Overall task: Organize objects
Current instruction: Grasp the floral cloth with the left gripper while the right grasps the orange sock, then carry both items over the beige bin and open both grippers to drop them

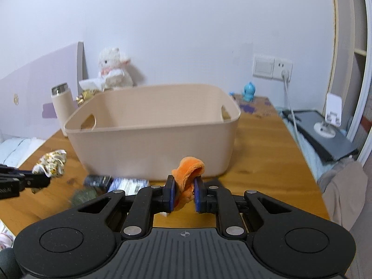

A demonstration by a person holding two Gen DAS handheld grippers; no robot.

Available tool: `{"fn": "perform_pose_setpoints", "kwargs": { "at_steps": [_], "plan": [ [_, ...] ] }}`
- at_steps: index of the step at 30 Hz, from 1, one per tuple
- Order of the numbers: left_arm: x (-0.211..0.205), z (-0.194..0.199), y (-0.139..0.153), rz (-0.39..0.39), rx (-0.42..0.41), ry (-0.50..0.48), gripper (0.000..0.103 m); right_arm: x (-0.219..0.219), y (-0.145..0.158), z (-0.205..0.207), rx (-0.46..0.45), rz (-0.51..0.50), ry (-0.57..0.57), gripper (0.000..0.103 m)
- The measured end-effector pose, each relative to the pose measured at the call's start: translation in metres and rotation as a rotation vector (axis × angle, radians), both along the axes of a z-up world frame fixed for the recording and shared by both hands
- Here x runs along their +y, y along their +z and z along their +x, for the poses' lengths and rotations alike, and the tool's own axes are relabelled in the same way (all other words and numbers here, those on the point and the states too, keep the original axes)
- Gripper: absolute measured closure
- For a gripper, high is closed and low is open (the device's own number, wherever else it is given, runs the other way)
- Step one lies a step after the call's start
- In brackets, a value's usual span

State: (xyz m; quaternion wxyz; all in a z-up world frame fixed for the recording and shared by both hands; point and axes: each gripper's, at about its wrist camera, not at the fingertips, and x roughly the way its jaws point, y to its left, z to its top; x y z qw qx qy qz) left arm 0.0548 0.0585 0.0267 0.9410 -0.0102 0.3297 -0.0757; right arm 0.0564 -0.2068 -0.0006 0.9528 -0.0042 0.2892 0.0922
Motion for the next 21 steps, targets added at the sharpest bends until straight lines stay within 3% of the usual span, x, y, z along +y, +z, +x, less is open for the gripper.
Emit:
{"fn": "perform_pose_setpoints", "kwargs": {
  "at_steps": [11,17,21],
  "plan": [
    [-0.004,0.036,0.062,0.009,-0.146,0.022,0.095,-0.007,0.044,0.033,-0.127,-0.012,-0.021,0.088],
    [-0.019,0.09,0.061,0.007,-0.107,0.028,0.095,-0.005,0.052,0.074,-0.139,-0.026,-0.023,0.088],
    [-0.033,0.126,0.043,0.032,-0.05,0.035,0.095,-0.004,0.043,0.106,-0.089,-0.024,-0.021,0.088]
  ]
}}
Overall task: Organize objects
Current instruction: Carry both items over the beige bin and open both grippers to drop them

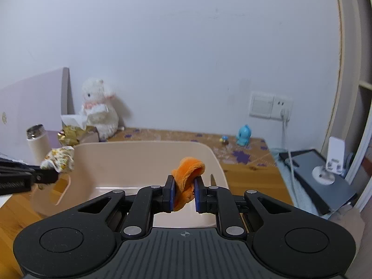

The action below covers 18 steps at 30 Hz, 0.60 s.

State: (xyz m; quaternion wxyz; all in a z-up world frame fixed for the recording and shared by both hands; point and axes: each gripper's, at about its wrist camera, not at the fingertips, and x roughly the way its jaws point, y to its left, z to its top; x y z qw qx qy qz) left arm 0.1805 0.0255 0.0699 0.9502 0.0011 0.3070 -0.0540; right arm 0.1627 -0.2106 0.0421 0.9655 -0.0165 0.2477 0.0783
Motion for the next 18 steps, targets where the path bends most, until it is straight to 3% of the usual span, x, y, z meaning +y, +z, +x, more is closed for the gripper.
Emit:
{"fn": "perform_pose_setpoints", "kwargs": {
  "at_steps": [8,12,14,15,16,17,18],
  "plan": [
    [-0.014,0.034,-0.044,0.036,0.12,0.003,0.094,0.01,-0.031,0.031,0.103,-0.027,0.026,0.085],
    [-0.013,0.035,-0.05,0.02,0.133,-0.003,0.084,0.01,-0.036,0.035,0.139,-0.022,0.025,0.064],
    [-0.013,0.031,-0.046,0.015,0.124,-0.003,0.056,0.009,-0.034,0.031,0.128,-0.022,0.027,0.063],
    [-0.013,0.027,-0.043,0.009,0.11,-0.012,0.049,0.008,-0.032,0.028,0.121,-0.024,0.029,0.058],
    [-0.014,0.024,-0.038,0.013,0.102,-0.006,0.03,0.007,-0.029,0.025,0.11,-0.023,0.028,0.051],
    [-0.014,0.02,-0.034,0.022,0.085,0.007,0.018,0.006,-0.026,0.021,0.099,-0.023,0.027,0.048],
    [-0.014,0.014,-0.03,0.034,0.063,0.017,0.016,0.005,-0.022,0.016,0.087,-0.022,0.028,0.041]
  ]
}}
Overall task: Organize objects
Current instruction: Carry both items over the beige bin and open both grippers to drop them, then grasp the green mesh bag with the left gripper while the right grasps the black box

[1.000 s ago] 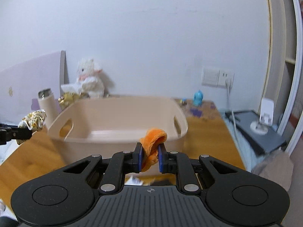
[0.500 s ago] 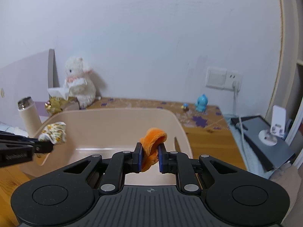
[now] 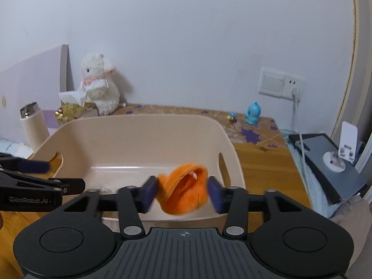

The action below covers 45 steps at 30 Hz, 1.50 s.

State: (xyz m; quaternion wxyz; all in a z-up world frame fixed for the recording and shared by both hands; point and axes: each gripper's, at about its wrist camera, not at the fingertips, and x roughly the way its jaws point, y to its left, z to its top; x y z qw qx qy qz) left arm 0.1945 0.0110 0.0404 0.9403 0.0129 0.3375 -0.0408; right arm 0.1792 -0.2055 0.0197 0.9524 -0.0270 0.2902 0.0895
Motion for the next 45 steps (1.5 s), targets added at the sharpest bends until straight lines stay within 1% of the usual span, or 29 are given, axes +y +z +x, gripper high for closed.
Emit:
{"fn": "perform_pose_setpoints", "kwargs": {
  "at_steps": [1,2,3,6,7,9,10,15,17,22,28,35,38,43,45],
  "plan": [
    [0.0,-0.005,0.004,0.009,-0.013,0.003,0.015,-0.001,0.003,-0.005,-0.009,0.002,0.001,0.035],
    [0.0,-0.009,0.007,0.015,-0.015,0.004,0.015,-0.002,0.006,-0.009,-0.017,0.004,0.002,0.033],
    [0.001,-0.013,0.011,0.015,-0.014,0.003,0.015,-0.004,0.009,-0.014,-0.025,0.005,0.003,0.028],
    [0.003,-0.028,0.021,0.006,-0.025,0.003,0.013,-0.007,0.017,-0.029,-0.041,0.001,0.005,0.022],
    [0.003,-0.033,0.023,0.006,-0.031,0.0,0.013,-0.008,0.019,-0.034,-0.044,0.0,0.008,0.015],
    [0.004,-0.045,0.027,0.008,-0.038,-0.003,0.012,-0.01,0.021,-0.045,-0.051,-0.004,0.009,0.007],
    [0.004,-0.05,0.029,0.006,-0.038,-0.003,0.012,-0.011,0.021,-0.049,-0.053,-0.008,0.011,0.006],
    [0.009,-0.077,0.026,-0.014,-0.029,-0.01,0.01,-0.015,0.017,-0.071,-0.041,-0.032,0.02,0.002],
    [0.011,-0.086,0.022,-0.011,-0.02,-0.012,0.007,-0.017,0.011,-0.076,-0.024,-0.047,0.025,0.001],
    [0.016,-0.098,0.001,-0.012,0.029,-0.018,0.007,-0.022,-0.012,-0.082,0.037,-0.071,0.03,0.0],
    [0.019,-0.099,-0.031,-0.022,0.107,-0.036,0.007,-0.026,-0.041,-0.078,0.118,-0.084,0.03,0.0],
    [0.021,-0.092,-0.067,-0.036,0.184,-0.048,0.007,-0.031,-0.071,-0.063,0.183,-0.092,0.02,0.0],
    [0.02,-0.087,-0.077,-0.05,0.204,-0.052,0.007,-0.033,-0.083,-0.054,0.203,-0.092,0.014,0.0],
    [0.023,-0.079,-0.09,-0.108,0.229,-0.071,0.008,-0.032,-0.095,-0.045,0.21,-0.098,0.018,0.0],
    [0.022,-0.078,-0.092,-0.107,0.214,-0.081,0.009,-0.03,-0.099,-0.041,0.211,-0.098,0.022,0.002]
  ]
}}
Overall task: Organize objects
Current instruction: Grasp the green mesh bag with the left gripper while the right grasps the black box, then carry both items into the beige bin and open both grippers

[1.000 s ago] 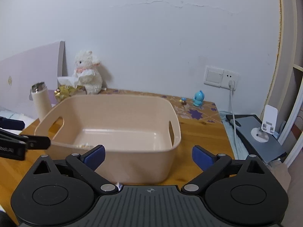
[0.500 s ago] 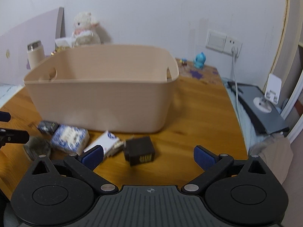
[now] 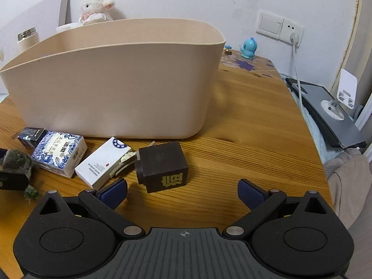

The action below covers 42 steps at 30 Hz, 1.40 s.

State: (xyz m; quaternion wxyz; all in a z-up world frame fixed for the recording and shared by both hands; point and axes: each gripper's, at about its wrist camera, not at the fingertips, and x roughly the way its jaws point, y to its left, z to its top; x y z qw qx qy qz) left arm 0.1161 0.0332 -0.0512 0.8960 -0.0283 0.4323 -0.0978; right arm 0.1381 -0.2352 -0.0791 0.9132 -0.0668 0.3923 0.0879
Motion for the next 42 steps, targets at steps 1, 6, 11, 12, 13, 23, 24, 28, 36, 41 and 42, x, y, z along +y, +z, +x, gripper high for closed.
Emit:
{"fn": "perform_pose_setpoints", "kwargs": {
  "at_steps": [1,6,11,12,13,23,24,28,36,41,42],
  "plan": [
    [-0.001,0.0,0.0,0.007,-0.005,-0.007,0.01,0.001,-0.002,0.002,0.0,0.001,0.003,0.004],
    [-0.006,0.0,0.001,0.053,-0.034,-0.026,0.027,0.005,-0.004,0.006,-0.011,0.019,0.01,0.02],
    [-0.005,-0.002,0.003,0.034,-0.032,-0.043,0.04,0.009,0.0,0.002,-0.013,0.054,0.034,0.058],
    [-0.004,-0.003,0.004,0.026,-0.026,-0.043,0.041,0.011,0.0,0.001,-0.014,0.046,0.035,0.058],
    [-0.004,-0.003,0.004,0.021,-0.025,-0.043,0.044,0.014,0.001,-0.001,-0.02,0.033,0.034,0.058],
    [0.005,-0.015,0.011,-0.015,-0.013,-0.026,0.068,0.014,0.016,-0.025,-0.047,0.029,0.027,0.058],
    [0.006,-0.017,0.012,-0.019,-0.013,-0.025,0.068,0.014,0.019,-0.028,-0.053,0.03,0.026,0.058],
    [0.008,-0.026,0.019,-0.027,-0.027,-0.025,0.068,0.012,0.033,-0.039,-0.086,0.029,0.026,0.058],
    [0.013,-0.042,0.055,-0.021,-0.129,-0.018,0.068,0.011,0.068,-0.056,-0.183,0.03,0.038,0.058],
    [0.017,-0.042,0.082,-0.013,-0.202,-0.005,0.068,0.011,0.089,-0.057,-0.248,0.035,0.042,0.058],
    [0.018,-0.04,0.088,-0.012,-0.216,-0.002,0.068,0.011,0.093,-0.055,-0.261,0.035,0.043,0.058]
  ]
}}
